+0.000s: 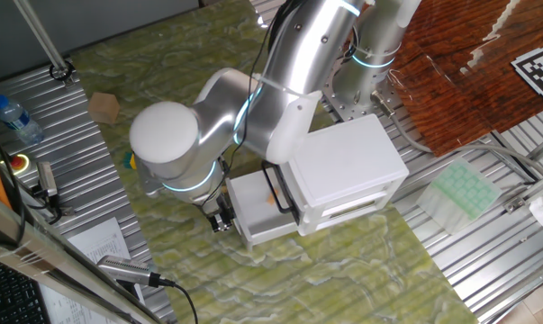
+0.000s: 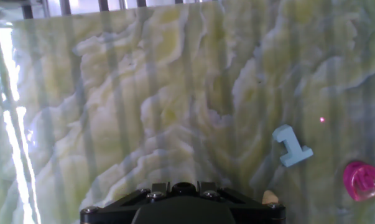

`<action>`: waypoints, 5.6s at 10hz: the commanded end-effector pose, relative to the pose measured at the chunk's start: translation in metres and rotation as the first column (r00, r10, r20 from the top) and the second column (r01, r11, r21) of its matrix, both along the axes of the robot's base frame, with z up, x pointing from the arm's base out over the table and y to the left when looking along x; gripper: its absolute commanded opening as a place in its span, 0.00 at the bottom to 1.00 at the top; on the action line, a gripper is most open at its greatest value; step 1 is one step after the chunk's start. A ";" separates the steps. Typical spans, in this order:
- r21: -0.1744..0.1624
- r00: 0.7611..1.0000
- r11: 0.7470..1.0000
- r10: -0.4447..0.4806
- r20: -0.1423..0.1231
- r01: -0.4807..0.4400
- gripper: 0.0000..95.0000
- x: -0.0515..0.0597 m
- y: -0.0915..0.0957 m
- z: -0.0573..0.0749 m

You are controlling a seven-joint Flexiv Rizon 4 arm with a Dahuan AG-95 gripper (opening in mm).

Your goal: Put things in the drawer

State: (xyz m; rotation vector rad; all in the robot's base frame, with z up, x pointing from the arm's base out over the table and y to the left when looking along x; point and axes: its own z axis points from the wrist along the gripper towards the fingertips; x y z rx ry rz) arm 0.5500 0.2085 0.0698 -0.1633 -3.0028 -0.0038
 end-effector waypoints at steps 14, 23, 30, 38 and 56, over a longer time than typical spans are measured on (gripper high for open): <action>0.009 1.000 1.000 0.002 0.004 -0.002 0.00 -0.015 -0.005 0.000; 0.008 1.000 1.000 -0.002 0.000 0.002 0.00 -0.020 -0.003 -0.001; 0.010 1.000 1.000 0.008 0.008 -0.008 0.00 -0.028 -0.001 0.000; 0.008 0.999 0.999 -0.035 0.018 0.035 0.00 -0.034 0.000 0.003; 0.027 0.997 0.996 -0.081 0.013 0.081 0.00 -0.061 -0.005 -0.003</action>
